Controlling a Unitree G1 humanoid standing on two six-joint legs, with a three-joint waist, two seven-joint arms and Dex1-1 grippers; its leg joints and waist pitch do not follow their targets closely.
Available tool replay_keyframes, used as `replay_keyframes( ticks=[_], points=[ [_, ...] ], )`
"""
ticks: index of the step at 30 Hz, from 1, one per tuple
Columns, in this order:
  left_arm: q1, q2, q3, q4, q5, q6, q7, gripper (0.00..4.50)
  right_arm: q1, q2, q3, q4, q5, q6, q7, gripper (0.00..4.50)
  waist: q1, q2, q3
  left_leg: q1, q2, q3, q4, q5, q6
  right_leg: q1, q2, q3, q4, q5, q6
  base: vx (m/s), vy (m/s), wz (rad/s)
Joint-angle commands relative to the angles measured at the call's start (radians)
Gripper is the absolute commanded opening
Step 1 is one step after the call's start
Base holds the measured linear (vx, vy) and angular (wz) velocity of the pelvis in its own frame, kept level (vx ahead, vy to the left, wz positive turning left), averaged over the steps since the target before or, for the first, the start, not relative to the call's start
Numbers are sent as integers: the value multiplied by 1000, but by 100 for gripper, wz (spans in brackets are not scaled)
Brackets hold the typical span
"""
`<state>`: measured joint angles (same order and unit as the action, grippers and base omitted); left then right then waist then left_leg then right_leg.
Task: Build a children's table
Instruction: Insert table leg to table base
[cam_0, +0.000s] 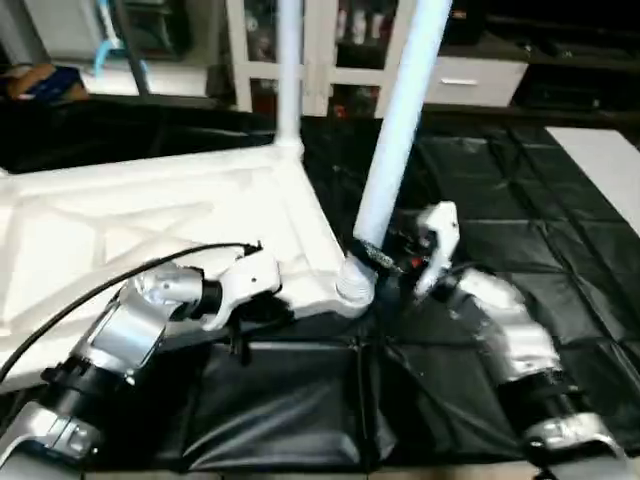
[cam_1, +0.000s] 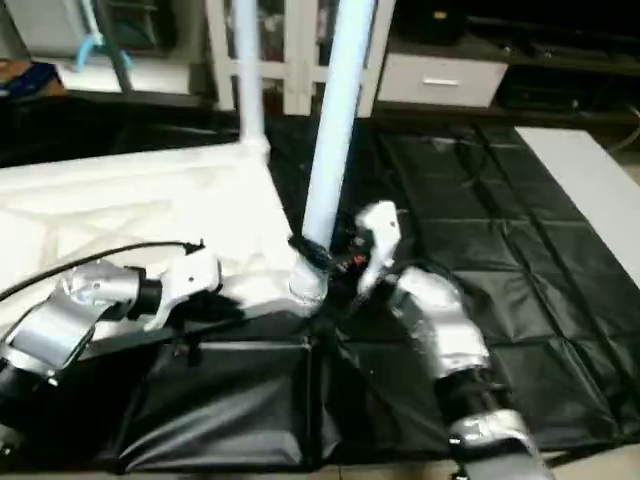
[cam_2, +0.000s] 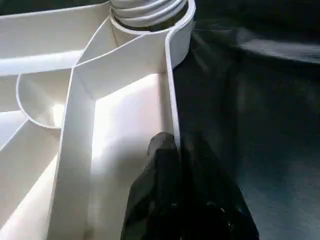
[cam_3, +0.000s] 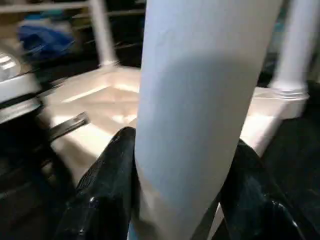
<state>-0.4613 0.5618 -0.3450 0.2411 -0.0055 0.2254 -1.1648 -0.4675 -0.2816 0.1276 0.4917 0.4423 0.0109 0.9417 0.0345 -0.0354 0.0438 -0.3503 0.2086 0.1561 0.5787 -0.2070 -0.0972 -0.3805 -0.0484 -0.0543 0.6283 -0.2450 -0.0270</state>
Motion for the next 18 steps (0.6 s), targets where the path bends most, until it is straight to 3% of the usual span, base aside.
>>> replay_keyframes(
  ticks=[1, 5, 11, 13, 15, 16, 18],
  points=[
    [4, 21, -43, -84, -54, -66, -160, 0, 43, -79, -16, 101, -65, 43, -7, 184, -2, 21, -57, 8, 29, 7, -56, -34, 77, 59, -76, 51, -50, 254, -279, 0, 0, 0],
    [3, 23, -37, -63, -77, -92, -185, 0, 64, -113, 5, 62, -40, 85, 94, 184, 0, 19, -55, 10, 29, 9, -57, -68, 61, 54, -78, 52, -54, 179, -274, 0, 0, 0],
    [-1, 23, -27, -35, -91, -113, -212, 0, 112, -147, 37, 15, -20, 144, 207, 184, 7, 15, -56, 11, 30, 13, -55, -68, 71, 52, -80, 50, -55, 148, -263, 0, 0, 0],
    [-4, 25, -28, -29, -100, -118, -224, 0, 114, -159, 54, 28, -31, 152, 250, 184, 7, 20, -55, 10, 29, 13, -55, -78, 67, 51, -80, 49, -56, 134, -266, 0, 0, 0],
    [-7, 26, -30, -27, -102, -120, -230, 0, 111, -167, 67, 37, -39, 156, 276, 184, 8, 18, -55, 13, 31, 13, -55, -95, 63, 50, -80, 48, -58, 116, -268, 0, 0, 0],
    [-10, 27, -32, -23, -102, -123, -237, 0, 102, -181, 92, 50, -64, 146, 304, 184, 10, 24, -56, 13, 30, 13, -55, -93, 62, 49, -81, 48, -57, 119, -269, 0, 0, 0],
    [-12, 27, -34, -20, -101, -125, -241, 0, 97, -188, 108, 58, -82, 135, 315, 184, 11, 20, -57, 12, 30, 13, -54, -90, 61, 51, -81, 48, -56, 130, -271, 0, 0, 0]
  ],
)
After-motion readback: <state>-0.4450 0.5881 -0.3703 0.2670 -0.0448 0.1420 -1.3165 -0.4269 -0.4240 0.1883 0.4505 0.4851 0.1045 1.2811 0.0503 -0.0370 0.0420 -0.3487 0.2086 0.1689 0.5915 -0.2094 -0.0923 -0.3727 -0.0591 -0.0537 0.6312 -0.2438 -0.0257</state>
